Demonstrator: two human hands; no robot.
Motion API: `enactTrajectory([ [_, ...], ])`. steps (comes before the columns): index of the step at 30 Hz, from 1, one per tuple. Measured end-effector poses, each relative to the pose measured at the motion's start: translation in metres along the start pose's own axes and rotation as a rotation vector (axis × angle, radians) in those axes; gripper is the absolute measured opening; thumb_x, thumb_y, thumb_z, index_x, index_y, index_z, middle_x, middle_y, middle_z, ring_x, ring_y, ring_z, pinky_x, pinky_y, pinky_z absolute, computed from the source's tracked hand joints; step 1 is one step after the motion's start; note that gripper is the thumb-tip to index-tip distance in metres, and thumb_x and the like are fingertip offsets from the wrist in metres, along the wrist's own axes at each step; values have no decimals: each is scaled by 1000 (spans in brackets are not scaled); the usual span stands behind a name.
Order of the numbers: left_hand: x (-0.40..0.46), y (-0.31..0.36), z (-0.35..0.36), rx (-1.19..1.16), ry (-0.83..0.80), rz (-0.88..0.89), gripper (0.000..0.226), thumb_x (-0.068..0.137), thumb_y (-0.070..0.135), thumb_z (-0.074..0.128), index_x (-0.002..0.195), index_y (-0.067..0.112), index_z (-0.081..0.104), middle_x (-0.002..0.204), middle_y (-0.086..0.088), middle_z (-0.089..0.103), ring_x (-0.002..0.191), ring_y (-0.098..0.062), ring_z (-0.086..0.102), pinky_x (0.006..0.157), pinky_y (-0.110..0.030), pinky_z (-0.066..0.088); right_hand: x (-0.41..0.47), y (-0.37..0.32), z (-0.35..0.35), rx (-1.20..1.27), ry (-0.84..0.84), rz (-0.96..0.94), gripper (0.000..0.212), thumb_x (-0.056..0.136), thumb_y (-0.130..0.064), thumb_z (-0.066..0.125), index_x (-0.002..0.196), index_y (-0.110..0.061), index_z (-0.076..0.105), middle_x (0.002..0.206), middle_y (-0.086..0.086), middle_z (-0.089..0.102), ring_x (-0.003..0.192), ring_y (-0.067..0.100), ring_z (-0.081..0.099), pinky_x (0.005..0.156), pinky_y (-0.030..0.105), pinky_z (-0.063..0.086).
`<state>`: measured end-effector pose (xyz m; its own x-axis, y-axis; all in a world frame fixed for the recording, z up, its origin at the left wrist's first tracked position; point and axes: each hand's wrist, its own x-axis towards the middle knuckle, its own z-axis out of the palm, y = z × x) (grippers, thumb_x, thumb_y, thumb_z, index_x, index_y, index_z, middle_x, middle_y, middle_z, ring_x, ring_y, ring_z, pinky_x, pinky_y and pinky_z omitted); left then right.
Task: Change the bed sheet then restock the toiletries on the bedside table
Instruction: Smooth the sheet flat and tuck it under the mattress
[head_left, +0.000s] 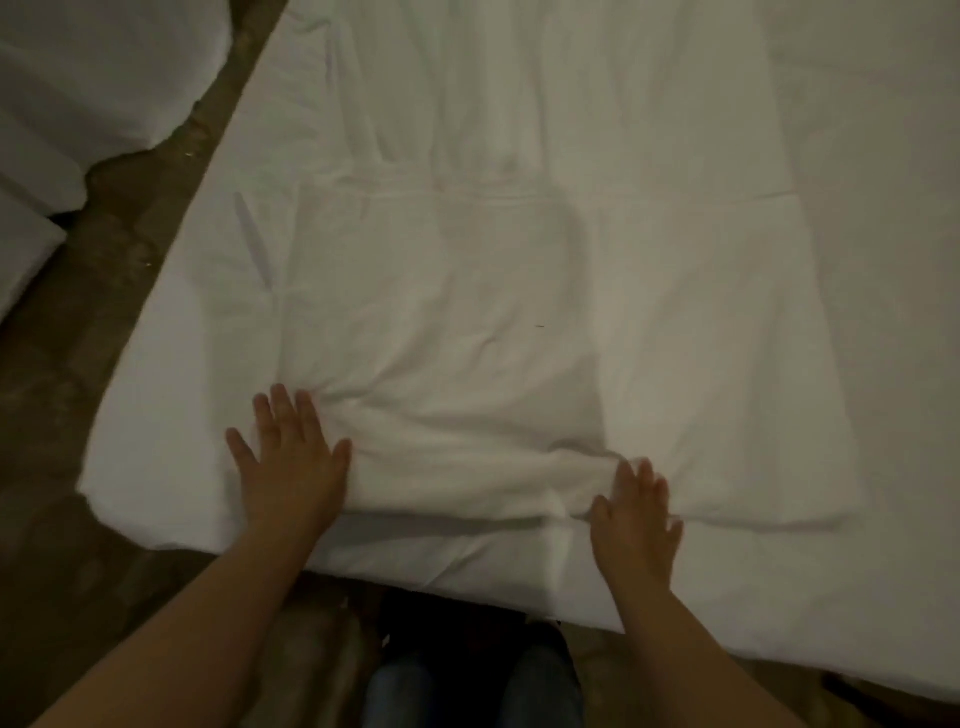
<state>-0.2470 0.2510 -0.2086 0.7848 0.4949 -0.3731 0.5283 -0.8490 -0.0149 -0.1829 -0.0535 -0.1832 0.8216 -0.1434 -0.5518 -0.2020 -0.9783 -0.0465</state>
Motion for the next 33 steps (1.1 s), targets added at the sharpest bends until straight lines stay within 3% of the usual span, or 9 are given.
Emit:
enactTrajectory([
  [4, -20, 97, 6, -16, 46, 494, 65, 84, 42, 35, 141, 11, 37, 147, -14, 40, 135, -29, 30, 101, -58, 20, 15, -5, -14, 128, 91, -162, 69, 85, -38, 6, 150, -18, 20, 159, 9, 5, 146, 26, 6, 115, 45, 9],
  [7, -44, 180, 15, 50, -67, 718, 59, 81, 47, 34, 128, 22, 58, 135, -6, 55, 126, -28, 48, 86, -65, 42, 39, 28, -19, 62, -8, -227, 55, 97, -32, 17, 151, -26, 10, 159, 2, -5, 146, 22, -4, 116, 42, 1],
  [10, -52, 237, 25, 145, -124, 838, 59, 79, 52, 34, 123, 24, 64, 131, -2, 59, 123, -28, 50, 82, -67, 43, 60, 101, -28, 43, -17, -98, 54, 102, -32, 23, 151, -28, 1, 159, -3, -10, 146, 20, -8, 116, 41, 1],
  [14, -57, 298, 28, 235, -147, 879, 79, 67, 66, 38, 126, 18, 61, 133, -10, 57, 118, -37, 56, 77, -69, 43, 73, 182, -47, 114, 72, 58, 58, 101, -34, 27, 151, -24, -1, 159, -2, -7, 146, 17, -2, 116, 40, 8],
  [18, -76, 353, 27, 155, -183, 916, 100, 32, 51, 82, 122, 11, 63, 128, -23, 57, 115, -43, 56, 80, -65, 44, 83, 196, -62, 779, 496, 550, 56, 92, -19, 58, 140, -2, 36, 145, 19, 36, 132, 33, 36, 109, 37, 29],
  [21, -82, 355, 32, 137, -80, 925, 85, 46, 33, 78, 122, 5, 52, 127, -22, 55, 111, -44, 56, 79, -60, 50, 102, 201, -73, 1341, 290, 819, 49, 88, -18, 65, 128, 4, 47, 123, 19, 55, 109, 35, 55, 93, 41, 48],
  [24, -82, 329, 33, 115, -44, 818, 59, 67, 21, 41, 124, 5, 43, 127, -20, 57, 108, -44, 58, 74, -54, 53, 115, 201, -92, 1796, 19, 814, 26, 87, -5, 63, 111, 2, 56, 101, 20, 63, 88, 34, 61, 86, 45, 51],
  [26, -75, 309, 30, 109, -22, 752, 60, 66, 15, 31, 124, 5, 44, 119, -22, 63, 100, -46, 63, 69, -52, 53, 115, 199, -106, 1852, -22, 799, 19, 87, -1, 61, 106, -4, 56, 88, 13, 61, 77, 28, 58, 85, 41, 49],
  [33, -96, 321, -5, 152, 85, 896, 54, 61, 11, 31, 90, -2, 74, 101, -17, 71, 87, -35, 70, 63, -45, 56, 96, 241, -122, 1679, 218, 678, 22, 87, 0, 60, 109, 3, 61, 102, 15, 60, 90, 27, 56, 67, 31, 46],
])
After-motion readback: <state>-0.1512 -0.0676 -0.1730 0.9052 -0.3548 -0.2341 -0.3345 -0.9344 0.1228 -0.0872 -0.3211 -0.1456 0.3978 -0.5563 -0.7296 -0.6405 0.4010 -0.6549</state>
